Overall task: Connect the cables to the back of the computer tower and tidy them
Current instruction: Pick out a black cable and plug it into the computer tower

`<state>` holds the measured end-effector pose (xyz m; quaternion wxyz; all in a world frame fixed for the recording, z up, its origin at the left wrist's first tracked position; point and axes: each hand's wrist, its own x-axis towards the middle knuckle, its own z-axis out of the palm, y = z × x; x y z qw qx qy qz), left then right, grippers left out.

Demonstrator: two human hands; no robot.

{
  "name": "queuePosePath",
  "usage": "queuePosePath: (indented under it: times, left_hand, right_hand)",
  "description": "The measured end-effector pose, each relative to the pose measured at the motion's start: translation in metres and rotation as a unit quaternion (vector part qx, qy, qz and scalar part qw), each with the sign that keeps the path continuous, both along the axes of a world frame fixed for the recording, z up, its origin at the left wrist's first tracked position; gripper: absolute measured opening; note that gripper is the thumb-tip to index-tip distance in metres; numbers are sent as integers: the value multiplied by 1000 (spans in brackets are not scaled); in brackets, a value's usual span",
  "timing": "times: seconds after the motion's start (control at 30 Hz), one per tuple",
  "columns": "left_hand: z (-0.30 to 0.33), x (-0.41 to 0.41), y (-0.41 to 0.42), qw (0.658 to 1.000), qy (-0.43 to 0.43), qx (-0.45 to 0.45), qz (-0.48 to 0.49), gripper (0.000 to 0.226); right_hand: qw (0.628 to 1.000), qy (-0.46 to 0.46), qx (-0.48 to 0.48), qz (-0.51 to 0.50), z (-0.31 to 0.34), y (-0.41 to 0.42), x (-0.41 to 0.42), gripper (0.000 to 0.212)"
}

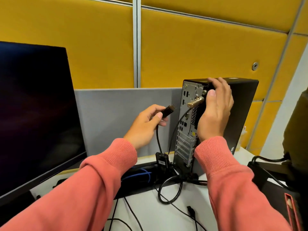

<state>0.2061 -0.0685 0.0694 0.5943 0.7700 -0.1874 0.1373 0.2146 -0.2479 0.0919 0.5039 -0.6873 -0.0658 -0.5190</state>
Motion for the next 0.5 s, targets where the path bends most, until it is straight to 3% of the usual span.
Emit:
queuePosePath:
  times: [0.5]
  left_hand:
    - [-4,16,-5,999,-41,11,23,28]
  right_hand:
    - [999,-24,7,-29,-5,4,13,37]
